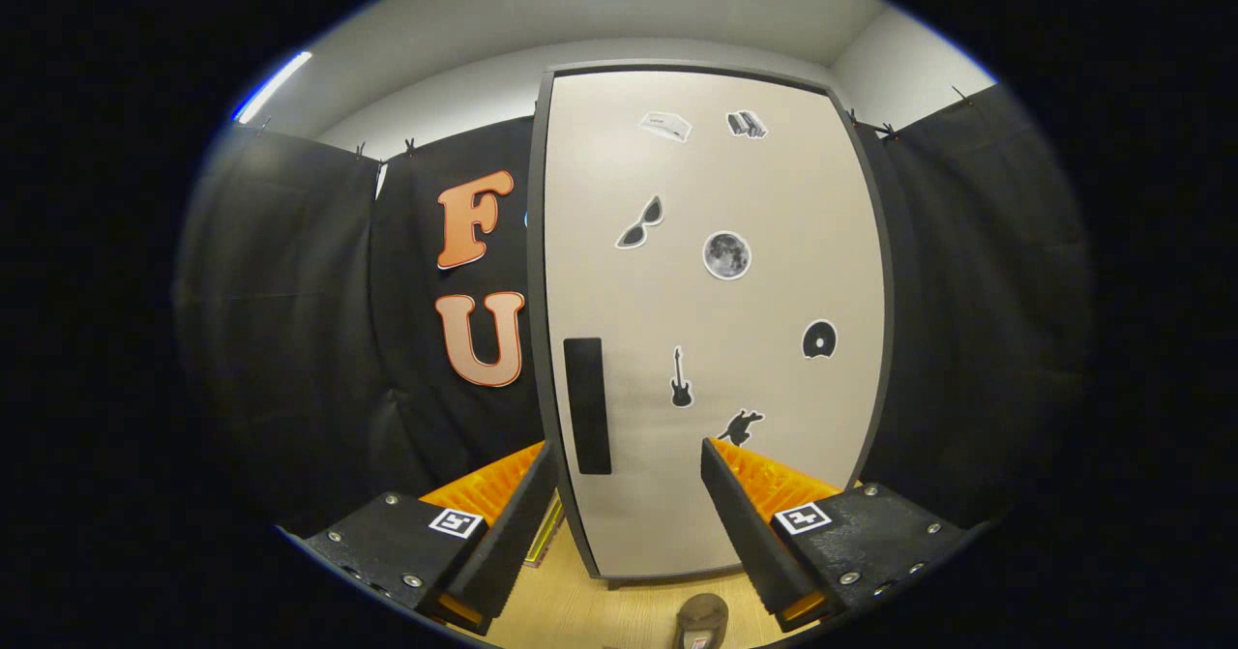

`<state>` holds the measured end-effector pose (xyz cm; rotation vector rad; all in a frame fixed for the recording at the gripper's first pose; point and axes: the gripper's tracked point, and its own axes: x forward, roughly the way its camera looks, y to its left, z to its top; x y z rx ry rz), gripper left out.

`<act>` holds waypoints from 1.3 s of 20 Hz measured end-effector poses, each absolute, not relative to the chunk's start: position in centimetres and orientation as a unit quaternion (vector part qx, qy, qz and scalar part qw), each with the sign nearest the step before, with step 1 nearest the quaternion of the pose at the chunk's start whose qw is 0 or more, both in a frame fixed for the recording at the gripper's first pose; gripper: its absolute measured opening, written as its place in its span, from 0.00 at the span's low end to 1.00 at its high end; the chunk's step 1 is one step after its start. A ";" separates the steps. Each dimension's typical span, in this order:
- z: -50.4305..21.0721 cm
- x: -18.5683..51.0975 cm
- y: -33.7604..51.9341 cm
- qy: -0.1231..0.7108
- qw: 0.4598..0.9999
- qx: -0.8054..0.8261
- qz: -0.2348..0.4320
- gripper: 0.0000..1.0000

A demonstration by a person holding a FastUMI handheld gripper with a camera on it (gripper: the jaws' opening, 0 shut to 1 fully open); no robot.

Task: Open the shoe cabinet door, grab the shoes and put them into the shoe cabinet, then close the shoe cabinet door.

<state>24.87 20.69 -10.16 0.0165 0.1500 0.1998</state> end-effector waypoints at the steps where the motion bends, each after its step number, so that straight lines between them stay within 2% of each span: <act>1: -10.5 25.9 21.1 0.076 0.992 0.006 0.099 0.93; 7: -12.2 30.2 23.5 0.088 0.990 0.006 0.113 0.87; 10: -12.8 31.9 24.3 0.091 0.989 0.007 0.116 0.80; 16: -13.4 34.0 25.5 0.094 0.989 0.000 0.117 0.61; 21: -13.5 34.5 26.0 0.095 0.990 -0.014 0.104 0.39; 23: -13.7 34.3 26.1 0.100 0.990 -0.016 0.102 0.38; 26: -13.7 34.3 26.1 0.107 0.989 -0.015 0.104 0.29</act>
